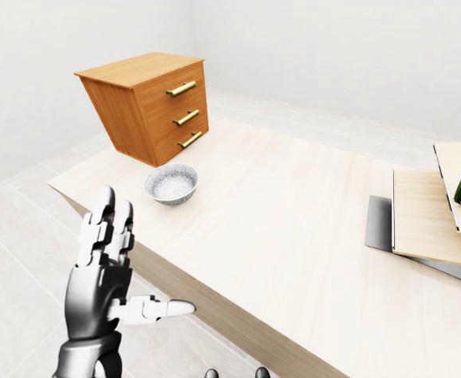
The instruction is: Put the wine bottle on the wine rack.
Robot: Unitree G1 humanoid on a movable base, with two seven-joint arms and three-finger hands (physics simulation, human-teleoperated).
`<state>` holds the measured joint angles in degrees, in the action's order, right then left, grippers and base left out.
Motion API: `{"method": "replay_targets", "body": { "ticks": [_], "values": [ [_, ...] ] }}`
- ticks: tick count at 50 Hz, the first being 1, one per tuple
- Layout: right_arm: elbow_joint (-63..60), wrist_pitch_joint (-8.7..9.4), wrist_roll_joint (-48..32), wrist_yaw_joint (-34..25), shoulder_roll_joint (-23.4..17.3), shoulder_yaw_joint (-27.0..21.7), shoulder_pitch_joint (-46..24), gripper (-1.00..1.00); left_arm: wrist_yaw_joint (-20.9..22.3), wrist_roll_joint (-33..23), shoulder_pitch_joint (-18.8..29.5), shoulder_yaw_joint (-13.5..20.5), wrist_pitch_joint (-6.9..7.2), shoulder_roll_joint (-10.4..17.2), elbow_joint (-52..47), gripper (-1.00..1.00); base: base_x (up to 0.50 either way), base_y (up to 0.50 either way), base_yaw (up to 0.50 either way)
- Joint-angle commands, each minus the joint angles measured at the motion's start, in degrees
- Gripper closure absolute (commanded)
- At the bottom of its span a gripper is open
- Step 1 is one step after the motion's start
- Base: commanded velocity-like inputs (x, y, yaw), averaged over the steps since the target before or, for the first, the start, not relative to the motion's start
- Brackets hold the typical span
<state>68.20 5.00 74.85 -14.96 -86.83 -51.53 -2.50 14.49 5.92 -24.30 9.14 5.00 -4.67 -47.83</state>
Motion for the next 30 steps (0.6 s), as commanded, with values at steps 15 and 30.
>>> {"method": "replay_targets", "body": {
  "ticks": [15,30],
  "values": [
    [-44.15,0.0,0.75,24.93,11.69,-30.41,-1.37,-1.0,-0.32,-0.15,-0.34,-0.67,0.0,-0.12,-5.28,-1.0,0.0,0.0,0.0],
    [-51.28,0.0,7.77,29.61,12.27,-32.76,-1.09,-1.0,0.49,0.29,-1.03,0.15,0.0,-0.51,-3.77,-1.0,0.0,0.0,0.0]
  ]
}}
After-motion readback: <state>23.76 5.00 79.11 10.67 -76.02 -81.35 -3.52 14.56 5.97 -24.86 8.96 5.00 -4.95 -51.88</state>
